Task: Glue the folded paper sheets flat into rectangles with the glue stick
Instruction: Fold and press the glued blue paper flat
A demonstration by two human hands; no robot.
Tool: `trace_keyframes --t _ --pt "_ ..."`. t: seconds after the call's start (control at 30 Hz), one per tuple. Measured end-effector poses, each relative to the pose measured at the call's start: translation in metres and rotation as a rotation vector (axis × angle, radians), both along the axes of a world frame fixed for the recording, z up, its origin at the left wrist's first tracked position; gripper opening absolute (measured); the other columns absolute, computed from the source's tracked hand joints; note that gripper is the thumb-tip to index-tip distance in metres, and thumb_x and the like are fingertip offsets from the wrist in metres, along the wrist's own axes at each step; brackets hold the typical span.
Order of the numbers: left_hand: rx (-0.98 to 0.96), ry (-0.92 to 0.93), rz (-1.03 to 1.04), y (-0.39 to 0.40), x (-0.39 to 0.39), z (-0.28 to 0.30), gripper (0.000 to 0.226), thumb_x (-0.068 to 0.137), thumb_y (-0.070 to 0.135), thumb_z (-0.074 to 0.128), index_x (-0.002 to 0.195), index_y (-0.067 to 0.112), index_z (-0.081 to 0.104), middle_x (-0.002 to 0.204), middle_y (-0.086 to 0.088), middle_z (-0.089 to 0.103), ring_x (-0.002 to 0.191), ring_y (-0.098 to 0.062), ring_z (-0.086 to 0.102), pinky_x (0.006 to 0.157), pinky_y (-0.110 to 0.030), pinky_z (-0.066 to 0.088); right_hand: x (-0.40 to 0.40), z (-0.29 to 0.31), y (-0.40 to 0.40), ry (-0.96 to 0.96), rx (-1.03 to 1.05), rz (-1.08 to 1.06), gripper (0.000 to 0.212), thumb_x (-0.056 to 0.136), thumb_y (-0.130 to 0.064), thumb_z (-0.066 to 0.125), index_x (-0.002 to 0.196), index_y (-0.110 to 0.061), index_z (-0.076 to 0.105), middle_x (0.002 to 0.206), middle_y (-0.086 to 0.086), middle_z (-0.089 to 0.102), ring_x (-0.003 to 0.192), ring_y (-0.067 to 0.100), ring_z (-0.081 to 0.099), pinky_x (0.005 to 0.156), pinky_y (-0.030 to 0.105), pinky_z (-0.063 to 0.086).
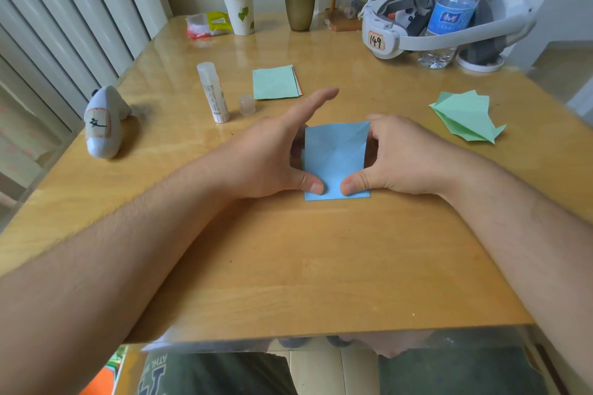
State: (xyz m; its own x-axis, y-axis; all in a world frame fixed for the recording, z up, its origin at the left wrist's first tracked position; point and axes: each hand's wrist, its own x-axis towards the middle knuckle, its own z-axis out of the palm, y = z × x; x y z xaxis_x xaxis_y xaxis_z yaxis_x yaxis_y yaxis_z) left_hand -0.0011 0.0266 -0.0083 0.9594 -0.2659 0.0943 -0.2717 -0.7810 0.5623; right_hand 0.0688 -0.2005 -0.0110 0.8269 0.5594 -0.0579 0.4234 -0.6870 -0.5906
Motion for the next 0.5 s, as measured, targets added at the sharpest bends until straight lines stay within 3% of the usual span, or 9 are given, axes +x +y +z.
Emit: trace_keyframes --t 0.1,0.2,0.27,0.33,0.4,0.5 --pt "0.012 0.016 -0.017 0.001 0.002 0.0 0.085 0.07 0.035 0.096 0.142 0.044 0.05 0.108 0.005 0.07 0.091 -0.009 0.061 0.08 -0.022 0.05 0.001 0.005 -0.005 0.004 -0.054 0.108 0.054 0.055 -0.05 0.097 0.099 -0.049 0.066 0.106 -0.01 0.057 0.1 0.008 0.059 0.086 0.034 0.051" --pt "0.01 0.051 -0.023 0.002 0.004 0.0 0.047 0.07 0.039 0.095 0.102 0.043 0.061 0.093 0.008 0.069 0.085 -0.01 0.059 0.074 -0.028 0.05 0.001 0.007 -0.007 -0.007 -0.078 0.124 0.059 0.053 -0.057 0.094 0.103 -0.051 0.064 0.111 -0.013 0.057 0.107 0.007 0.056 0.096 0.035 0.049" --pt "0.021 0.071 -0.007 0.002 0.006 -0.001 0.041 0.07 0.041 0.095 0.093 0.034 0.062 0.091 0.003 0.07 0.084 -0.012 0.059 0.073 -0.032 0.05 0.001 0.006 -0.004 0.005 -0.022 0.083 0.052 0.053 -0.063 0.086 0.1 -0.05 0.066 0.109 -0.012 0.058 0.105 0.008 0.058 0.094 0.036 0.051" --pt "0.013 0.083 0.002 0.002 0.006 -0.001 0.043 0.069 0.043 0.095 0.096 0.028 0.064 0.091 0.001 0.07 0.082 -0.013 0.06 0.072 -0.033 0.05 0.001 0.002 0.002 -0.012 0.033 0.04 0.054 0.054 -0.067 0.084 0.101 -0.045 0.069 0.107 -0.01 0.06 0.104 0.012 0.06 0.091 0.037 0.054" --pt "0.005 0.088 -0.001 0.002 0.006 0.0 0.044 0.069 0.044 0.094 0.095 0.024 0.065 0.088 0.0 0.069 0.079 -0.014 0.06 0.069 -0.032 0.049 0.002 -0.003 0.006 -0.067 -0.008 0.029 0.061 0.055 -0.069 0.086 0.103 -0.036 0.069 0.102 -0.01 0.058 0.103 0.01 0.058 0.085 0.035 0.053" --pt "0.02 0.097 0.009 0.004 0.007 0.0 0.044 0.069 0.046 0.094 0.095 0.023 0.066 0.087 0.003 0.069 0.078 -0.012 0.06 0.068 -0.031 0.049 0.002 -0.003 0.006 -0.064 -0.051 0.044 0.061 0.055 -0.065 0.089 0.103 -0.036 0.066 0.102 -0.012 0.055 0.103 0.007 0.055 0.085 0.035 0.051"
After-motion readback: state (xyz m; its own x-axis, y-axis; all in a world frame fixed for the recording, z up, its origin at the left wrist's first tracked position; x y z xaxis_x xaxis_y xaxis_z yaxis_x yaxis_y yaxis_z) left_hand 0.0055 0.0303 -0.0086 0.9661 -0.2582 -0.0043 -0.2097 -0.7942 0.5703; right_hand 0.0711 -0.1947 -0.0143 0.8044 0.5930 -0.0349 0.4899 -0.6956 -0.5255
